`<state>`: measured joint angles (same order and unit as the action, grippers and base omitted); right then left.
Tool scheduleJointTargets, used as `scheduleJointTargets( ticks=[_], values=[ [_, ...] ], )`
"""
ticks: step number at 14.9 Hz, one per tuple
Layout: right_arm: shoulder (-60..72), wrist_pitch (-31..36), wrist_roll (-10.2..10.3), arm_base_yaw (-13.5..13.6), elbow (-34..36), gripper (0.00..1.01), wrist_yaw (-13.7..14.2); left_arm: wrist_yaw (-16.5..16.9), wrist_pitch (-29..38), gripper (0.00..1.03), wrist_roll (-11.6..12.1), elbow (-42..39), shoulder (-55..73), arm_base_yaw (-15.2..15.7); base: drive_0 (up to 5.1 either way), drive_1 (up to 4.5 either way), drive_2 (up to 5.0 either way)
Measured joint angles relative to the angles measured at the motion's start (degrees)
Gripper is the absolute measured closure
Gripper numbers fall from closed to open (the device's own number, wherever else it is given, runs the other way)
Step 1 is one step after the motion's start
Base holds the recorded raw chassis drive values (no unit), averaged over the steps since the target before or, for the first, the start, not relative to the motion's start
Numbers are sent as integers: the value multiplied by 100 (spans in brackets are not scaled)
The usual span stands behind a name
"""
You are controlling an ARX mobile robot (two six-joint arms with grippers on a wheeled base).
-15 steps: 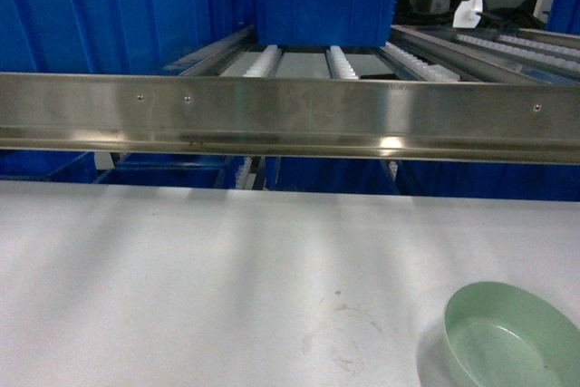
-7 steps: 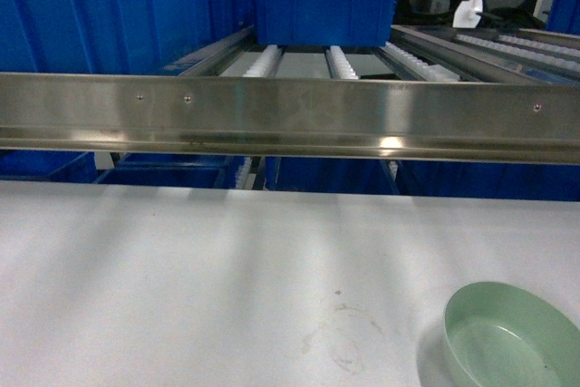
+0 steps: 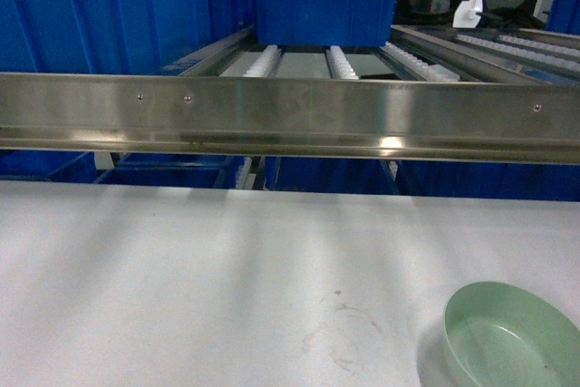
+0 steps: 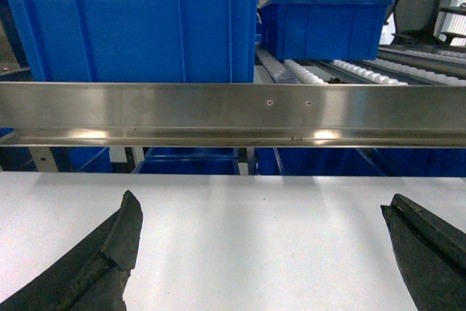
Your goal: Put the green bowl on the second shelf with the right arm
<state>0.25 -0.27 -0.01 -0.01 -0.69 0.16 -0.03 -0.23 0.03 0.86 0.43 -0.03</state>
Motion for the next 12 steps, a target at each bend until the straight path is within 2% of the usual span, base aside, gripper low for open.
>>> scheduleJointTargets(
  ticks=[4,5,6,8,9,10,12],
  values=[
    [7,-20,9,-9,0,3,-24,0,0,5,0,0,0,0,0,0,0],
    [1373,356,396,-308,-79,3,-761,0,2,5,0,0,-2,0,0,0,0],
    [3143,1132,616,-105,-461,3,-1235,2,-2,5,0,0,0,0,0,0,0],
    [4122,1403,710,46,-909,3,-1443,-2,-2,5,0,0,0,0,0,0,0],
    [5351,1397,839,203,-1633,3,-1692,0,0,5,0,0,-2,0,0,0,0],
    [5825,1362,903,243,-1899,3,-1729,-4,0,5,0,0,0,0,0,0,0],
    [6795,1233,907,352,-2426,3,-1567,-2,0,5,0,0,0,0,0,0,0]
  ],
)
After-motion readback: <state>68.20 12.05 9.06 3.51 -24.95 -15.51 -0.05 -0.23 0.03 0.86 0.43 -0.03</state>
